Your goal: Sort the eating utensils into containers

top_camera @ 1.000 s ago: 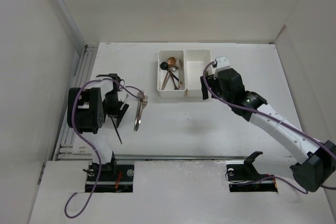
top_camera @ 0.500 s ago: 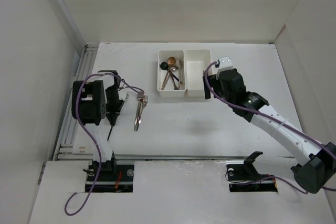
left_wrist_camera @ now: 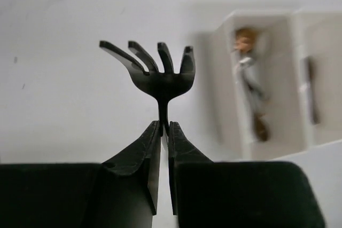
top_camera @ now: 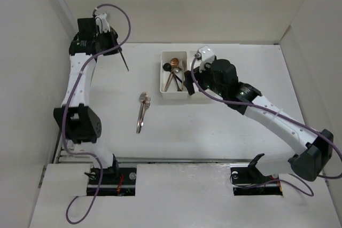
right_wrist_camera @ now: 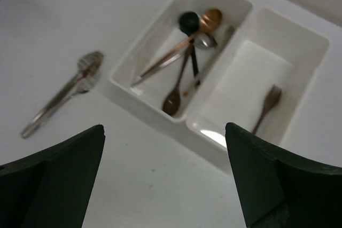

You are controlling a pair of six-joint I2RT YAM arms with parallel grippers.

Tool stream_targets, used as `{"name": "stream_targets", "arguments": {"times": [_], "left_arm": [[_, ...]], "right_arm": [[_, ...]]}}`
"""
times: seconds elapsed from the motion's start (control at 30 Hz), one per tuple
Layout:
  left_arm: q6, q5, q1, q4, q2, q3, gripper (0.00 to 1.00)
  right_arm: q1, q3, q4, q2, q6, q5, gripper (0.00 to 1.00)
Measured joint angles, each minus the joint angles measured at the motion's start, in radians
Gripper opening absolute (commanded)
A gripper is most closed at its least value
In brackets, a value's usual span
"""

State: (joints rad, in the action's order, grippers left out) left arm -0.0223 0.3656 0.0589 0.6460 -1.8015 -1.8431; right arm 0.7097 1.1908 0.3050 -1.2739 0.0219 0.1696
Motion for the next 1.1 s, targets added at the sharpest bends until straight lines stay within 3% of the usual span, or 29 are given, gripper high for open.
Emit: {"name": "stream_targets", "arguments": {"times": [0.2, 0.4, 0.53, 0.67, 0.77, 0.8, 0.87, 0.9, 0.97, 1.03, 1.07, 1.1], "left_arm": [[-0.195, 0.113, -0.151, -0.178, 0.263, 0.016, 0.00], [-0.271, 0.161, -0.242, -0.169, 0.221, 0.008, 0.00], [-0.288, 0.158, -0.268, -0.130, 0.172, 0.011, 0.00], [-0.303, 0.171, -0.285, -0.119, 0.169, 0.011, 0.00], [-0.309, 0.184, -0.290, -0.119, 0.169, 0.011, 0.00], [-0.311, 0.185, -0.291, -0.118, 0.169, 0.011, 0.00], [-0.317, 0.192, -0.292, -0.118, 0.169, 0.011, 0.00], [-0.318, 0.193, -0.293, -0.114, 0.170, 0.011, 0.00], [-0.320, 0.191, -0.290, -0.120, 0.172, 0.016, 0.00], [-0.301, 0.187, -0.294, -0.128, 0.172, 0.019, 0.86], [-0.292, 0.182, -0.299, -0.126, 0.172, 0.019, 1.00], [-0.274, 0.156, -0.307, -0.120, 0.172, 0.019, 1.00]], "right_arm": [[0.049, 0.250, -0.181, -0.210, -0.018, -0.174, 1.00], [0.051, 0.420, -0.278, -0.367, -0.033, -0.239, 1.00], [0.050, 0.463, -0.292, -0.439, -0.034, -0.272, 0.92], [0.050, 0.475, -0.291, -0.492, -0.034, -0.275, 0.76], [0.050, 0.484, -0.290, -0.526, -0.036, -0.274, 0.56], [0.050, 0.490, -0.289, -0.536, -0.036, -0.273, 0.36], [0.050, 0.506, -0.289, -0.555, -0.040, -0.271, 0.06], [0.050, 0.516, -0.286, -0.563, -0.037, -0.256, 0.00], [0.044, 0.523, -0.286, -0.570, -0.025, -0.255, 0.00], [0.045, 0.524, -0.285, -0.570, -0.023, -0.239, 0.00], [0.045, 0.524, -0.287, -0.570, -0.017, -0.220, 0.00], [0.045, 0.523, -0.286, -0.569, -0.011, -0.199, 0.00]]}}
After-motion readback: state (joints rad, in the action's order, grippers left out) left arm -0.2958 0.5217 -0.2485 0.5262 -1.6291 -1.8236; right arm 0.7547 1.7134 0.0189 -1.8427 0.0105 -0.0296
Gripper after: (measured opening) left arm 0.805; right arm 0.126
